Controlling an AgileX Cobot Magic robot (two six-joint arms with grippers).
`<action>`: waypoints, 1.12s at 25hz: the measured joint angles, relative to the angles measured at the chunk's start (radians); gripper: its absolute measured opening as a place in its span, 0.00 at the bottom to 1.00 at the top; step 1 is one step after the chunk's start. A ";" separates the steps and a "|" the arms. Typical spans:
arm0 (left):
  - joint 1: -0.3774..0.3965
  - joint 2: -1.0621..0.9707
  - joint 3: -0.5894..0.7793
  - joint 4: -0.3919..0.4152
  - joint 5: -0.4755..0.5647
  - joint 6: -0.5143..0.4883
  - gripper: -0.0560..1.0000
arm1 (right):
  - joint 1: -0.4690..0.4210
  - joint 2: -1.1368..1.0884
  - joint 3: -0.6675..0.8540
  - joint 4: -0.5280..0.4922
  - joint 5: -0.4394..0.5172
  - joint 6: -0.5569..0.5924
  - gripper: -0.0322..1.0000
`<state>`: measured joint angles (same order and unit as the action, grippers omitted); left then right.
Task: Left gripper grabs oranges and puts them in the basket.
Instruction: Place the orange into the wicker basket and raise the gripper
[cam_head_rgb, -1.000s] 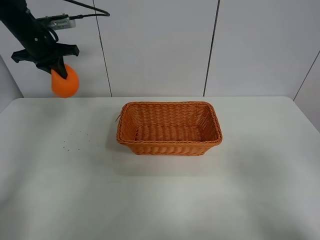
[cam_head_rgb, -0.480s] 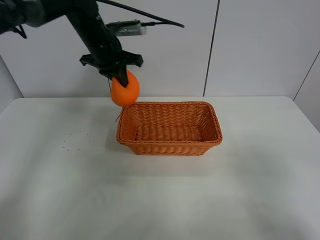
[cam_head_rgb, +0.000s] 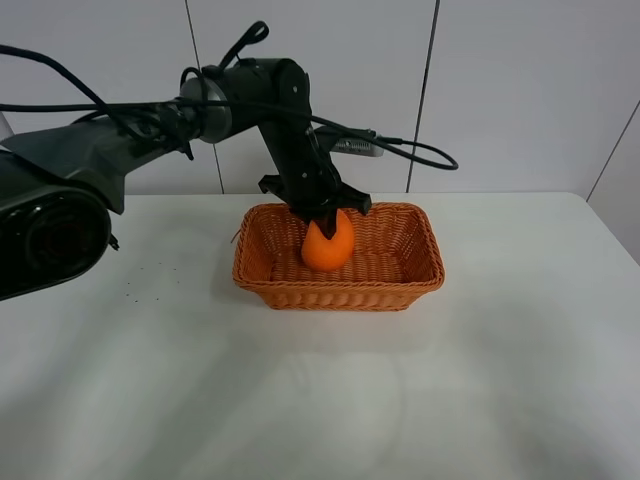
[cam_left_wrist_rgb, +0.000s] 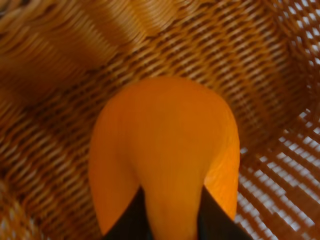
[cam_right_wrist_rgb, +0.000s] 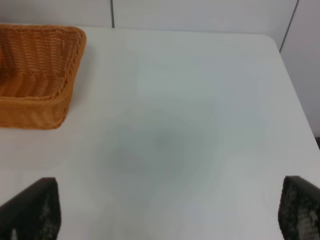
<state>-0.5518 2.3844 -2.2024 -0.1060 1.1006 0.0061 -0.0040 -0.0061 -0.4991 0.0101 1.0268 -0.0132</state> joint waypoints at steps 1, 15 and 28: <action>-0.001 0.014 0.000 0.002 -0.014 0.005 0.23 | 0.000 0.000 0.000 0.000 0.000 0.000 0.70; -0.001 0.046 0.000 0.009 0.027 0.013 0.85 | 0.000 0.000 0.000 0.000 0.000 0.000 0.70; 0.006 -0.147 -0.067 0.053 0.088 0.028 0.86 | 0.000 0.000 0.000 0.000 0.000 0.000 0.70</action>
<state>-0.5455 2.2375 -2.2693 -0.0527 1.1889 0.0339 -0.0040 -0.0061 -0.4991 0.0101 1.0268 -0.0132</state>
